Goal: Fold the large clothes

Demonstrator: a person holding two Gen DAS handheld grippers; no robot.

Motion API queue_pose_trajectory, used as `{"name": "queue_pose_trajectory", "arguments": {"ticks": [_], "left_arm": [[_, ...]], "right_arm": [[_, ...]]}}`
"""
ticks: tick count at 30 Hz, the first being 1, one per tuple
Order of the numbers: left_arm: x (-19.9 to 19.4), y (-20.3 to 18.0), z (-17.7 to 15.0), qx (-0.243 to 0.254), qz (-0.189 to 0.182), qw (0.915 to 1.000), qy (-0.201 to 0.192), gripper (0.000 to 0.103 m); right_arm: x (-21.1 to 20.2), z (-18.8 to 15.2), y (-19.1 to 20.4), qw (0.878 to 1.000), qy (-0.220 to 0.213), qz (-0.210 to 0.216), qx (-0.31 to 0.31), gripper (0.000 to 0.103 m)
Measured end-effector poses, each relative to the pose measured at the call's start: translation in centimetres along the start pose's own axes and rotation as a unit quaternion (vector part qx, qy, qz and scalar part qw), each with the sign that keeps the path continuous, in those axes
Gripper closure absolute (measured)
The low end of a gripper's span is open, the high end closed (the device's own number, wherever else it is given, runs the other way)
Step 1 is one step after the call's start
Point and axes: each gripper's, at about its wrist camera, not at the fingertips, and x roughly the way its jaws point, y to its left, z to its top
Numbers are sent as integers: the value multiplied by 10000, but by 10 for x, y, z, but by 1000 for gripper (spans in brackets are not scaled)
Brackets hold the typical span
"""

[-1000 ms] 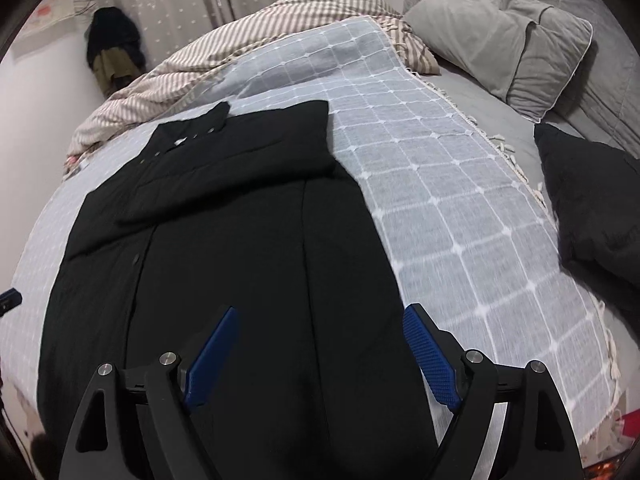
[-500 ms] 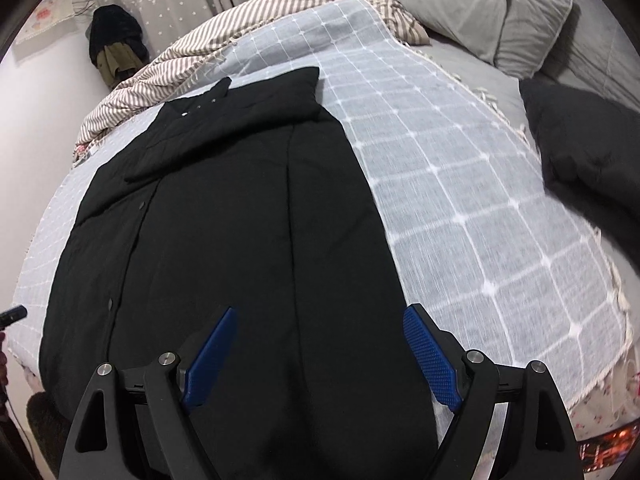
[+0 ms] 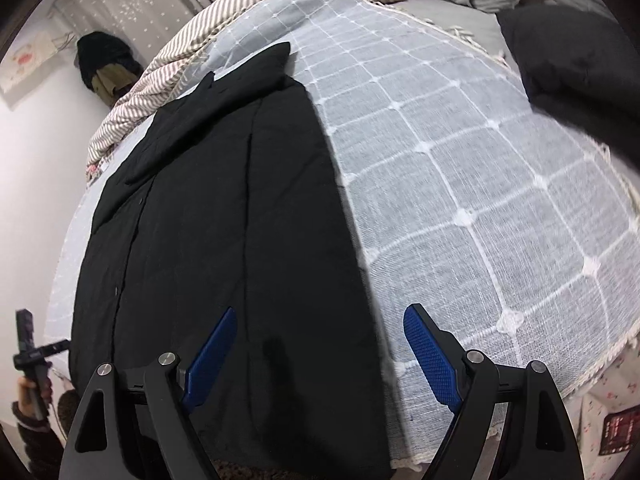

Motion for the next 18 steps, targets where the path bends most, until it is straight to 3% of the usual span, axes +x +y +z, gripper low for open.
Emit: {"name": "queue_pose_trajectory", "arguments": {"ticks": [7,12,16,18], "left_arm": [[10,15,-4,-238,-9,9997,82,3],[9,23,-7,-341,-241,9990,152,3],[9,29,-12,-239,-518,9981,242,3],[9,29,-13,-240,-808,9961,248,3]], "right_arm": [[7,-6,-15,9993,55,271,245,17],[9,-7,-18,9980,97,574,263,15],[13,-7,-23,9920,132,1166,457,15],[17,-9,-26,9833,255,1687,638,15]]}}
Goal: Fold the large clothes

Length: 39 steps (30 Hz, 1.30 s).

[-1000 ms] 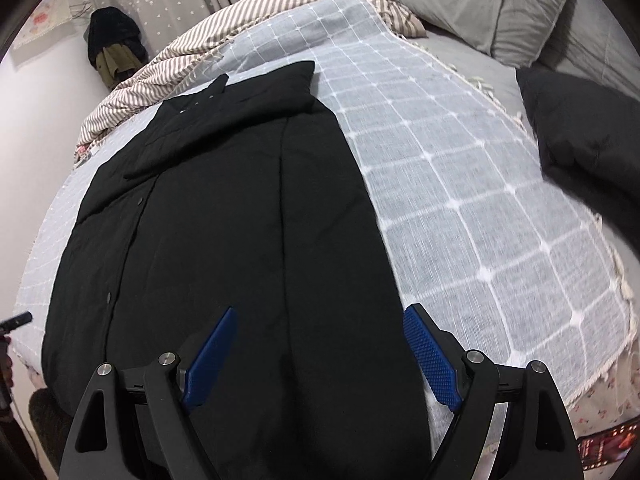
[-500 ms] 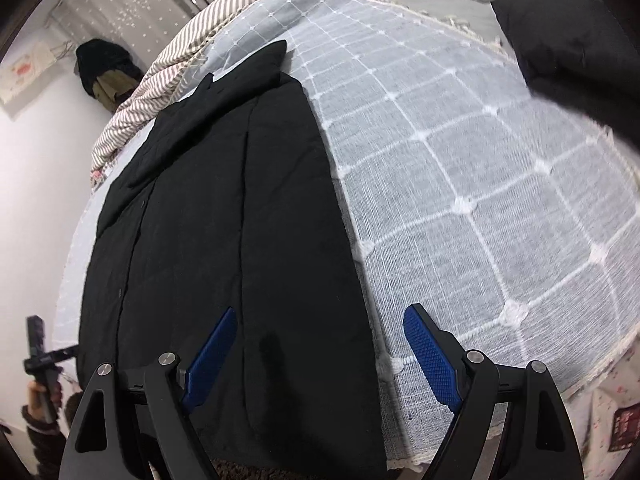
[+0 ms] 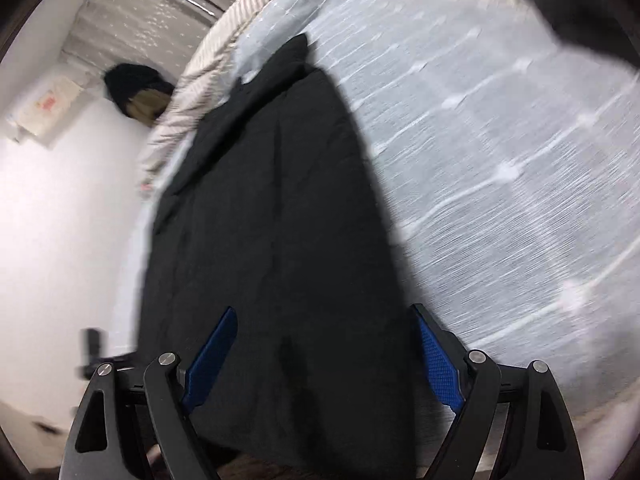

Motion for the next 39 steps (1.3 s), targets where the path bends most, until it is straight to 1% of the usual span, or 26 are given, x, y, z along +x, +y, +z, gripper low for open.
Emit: {"name": "queue_pose_trajectory", "arguments": {"ticks": [1,2,4,6,7,8,9,10,11,12,13,14,15,16,17,19,21,23,25,30,32,34,35,37,39], "left_arm": [[0,1,-1,-32,-281,9996,15,3],[0,2,-2,-69,-514,9986,28,3],[3,3,-6,-168,-1030,9945,80,3],[7,1,-3,-248,-1281,9914,109,3],[9,0,-3,-306,-1455,9888,113,3],[11,-2,-3,-349,-1500,9880,97,3],[12,-7,-3,-346,-1470,9885,78,5],[12,-8,-3,-314,-1498,9882,76,13],[13,-10,-4,-332,-1529,9877,70,16],[15,-12,-3,-377,-1493,9881,61,23],[16,-13,-1,-375,-1445,9888,65,30],[16,-15,-2,-357,-1343,9903,41,36],[15,-16,-2,-373,-1221,9918,10,51],[15,-17,-1,-399,-1145,9926,-18,68],[12,-14,-4,-445,-1113,9928,-75,75],[5,-11,-6,-564,-1291,9898,-218,80],[-5,-11,-6,-536,-1410,9877,-415,82],[-18,-20,-7,-456,-1507,9852,-682,84],[-30,-26,-8,-432,-1673,9808,-909,85],[-70,-45,-6,-295,-2131,9633,-1604,86],[-94,-48,-4,-210,-2290,9543,-1908,87],[-111,-55,-3,-108,-2415,9456,-2175,87],[-118,-57,-4,-64,-2456,9427,-2260,88],[-140,-64,-10,92,-2574,9334,-2499,88],[-154,-70,-13,209,-2621,9276,-2653,88]], "right_arm": [[1,0,-1,9999,18,139,61,15],[2,-1,-1,9998,38,192,57,15],[5,-2,3,9998,52,194,-14,16],[8,-2,7,9994,109,329,-17,18],[10,-3,9,9989,148,447,5,22],[14,-3,11,9984,196,534,19,25],[17,-5,12,9980,241,586,31,32],[22,-4,14,9975,313,630,53,36],[26,-4,16,9975,358,605,37,39],[28,-3,17,9978,367,552,19,46],[29,-1,19,9980,376,507,9,59],[31,0,20,9979,388,511,43,67],[32,1,21,9979,377,515,64,78],[31,2,22,9980,339,517,88,82],[31,2,23,9980,311,541,100,83],[26,3,29,9977,178,643,92,86],[21,4,37,9974,57,720,38,87],[16,7,47,9962,-71,866,-8,88],[7,10,59,9948,-226,986,-113,89],[-18,16,89,9878,-666,1364,-335,90],[-34,18,99,9826,-864,1585,-430,90],[-44,19,109,9784,-1006,1726,-537,90],[-48,20,115,9761,-1065,1803,-588,90],[-63,18,127,9692,-1218,2014,-719,91],[-76,14,134,9647,-1346,2104,-831,91]]}}
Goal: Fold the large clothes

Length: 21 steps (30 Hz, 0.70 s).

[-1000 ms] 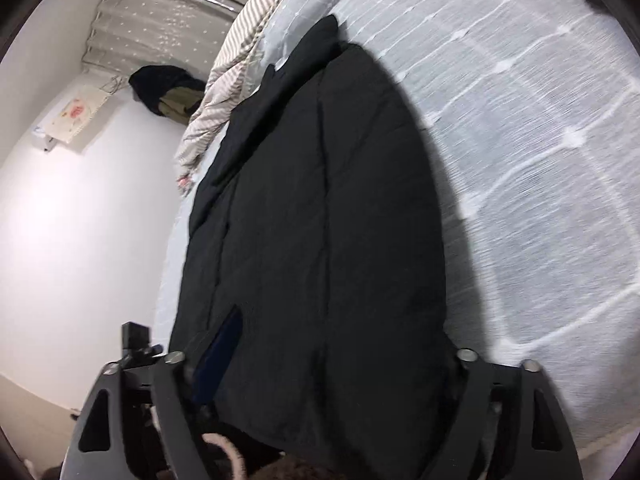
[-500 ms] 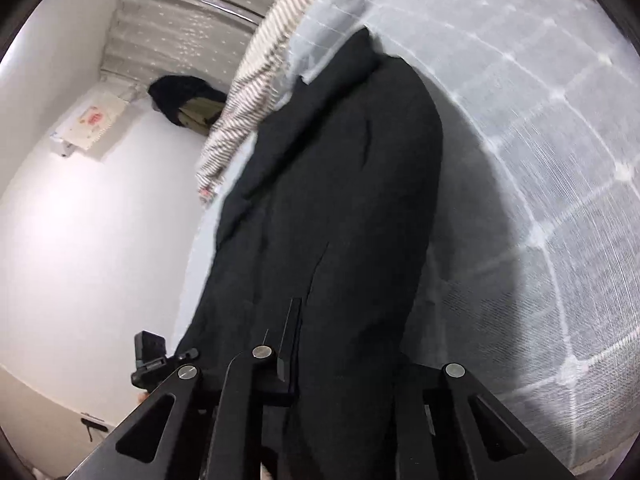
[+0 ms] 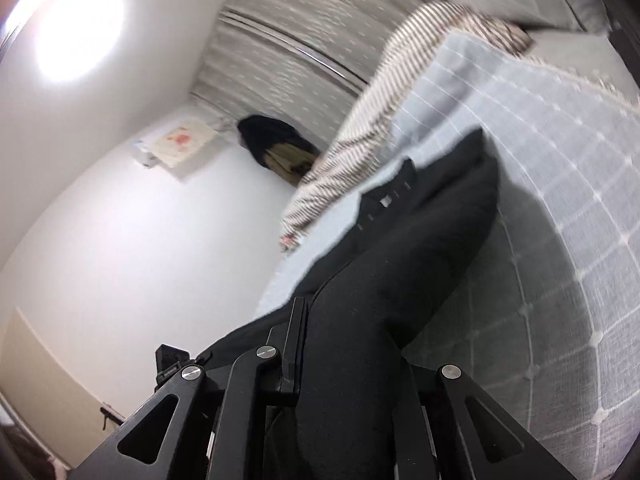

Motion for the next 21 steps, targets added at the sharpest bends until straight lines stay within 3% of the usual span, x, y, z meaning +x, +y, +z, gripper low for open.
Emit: {"name": "queue_pose_trajectory", "arguments": {"ticks": [7,12,15,21], "left_arm": [[-47,-42,-4,422,-286,9978,-417,88],[-56,-50,-3,567,-308,9964,-557,87],[-39,-33,5,465,2,9975,-536,87],[13,13,40,319,1072,9919,-595,87]], "right_arm": [[-61,-3,44,9977,-537,218,-339,91],[-83,3,68,9954,-785,187,-520,90],[-68,12,66,9961,-708,-47,-523,90],[-3,43,29,9951,-554,-772,-266,90]]}}
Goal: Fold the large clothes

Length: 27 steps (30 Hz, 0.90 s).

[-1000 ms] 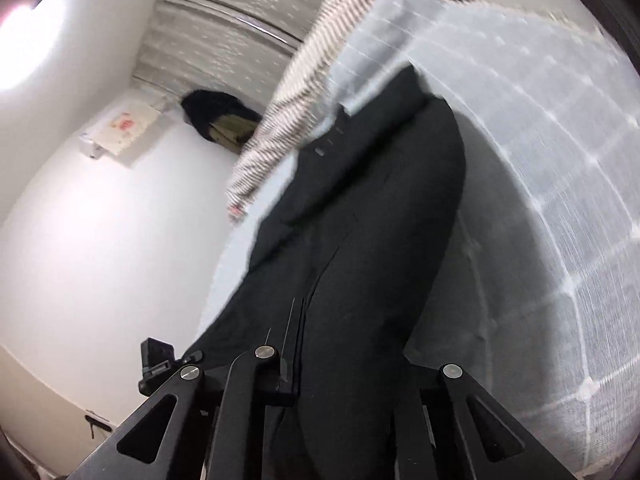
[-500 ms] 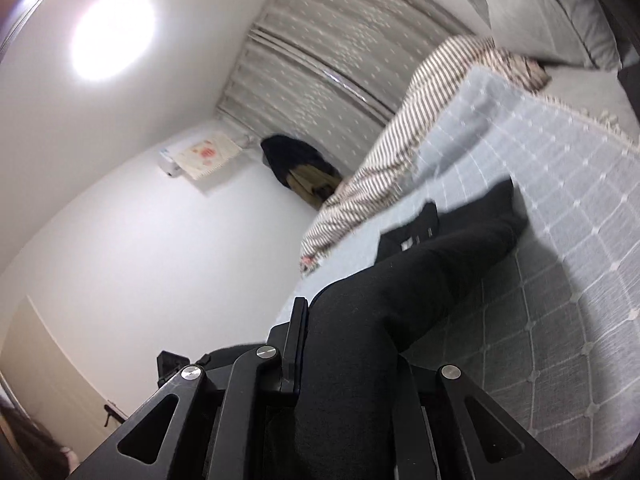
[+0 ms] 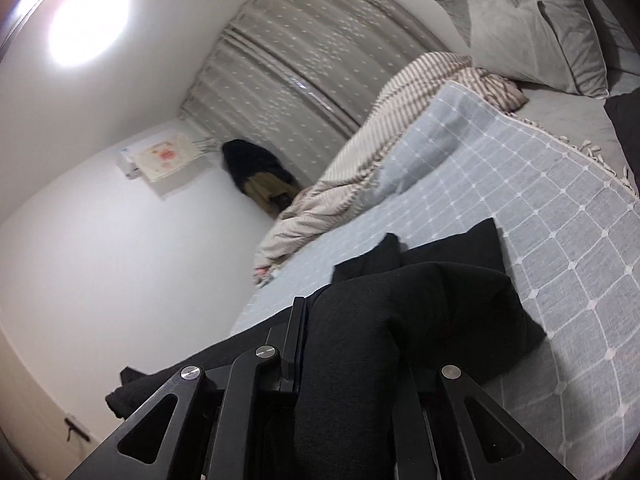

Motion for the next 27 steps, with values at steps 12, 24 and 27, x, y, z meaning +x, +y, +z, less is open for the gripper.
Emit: {"name": "queue_pose_trajectory", "arguments": {"ticks": [12,24,27], "left_arm": [[150,67,43,-289,997,9941,322,84],[197,91,13,285,1736,9829,540,67],[184,69,14,614,1688,9805,793,27]], "right_arm": [[166,29,-101,9879,537,-1286,682,85],[209,13,-161,9764,1025,-1770,694,53],[199,18,-154,9733,1295,-1758,713,41]]}}
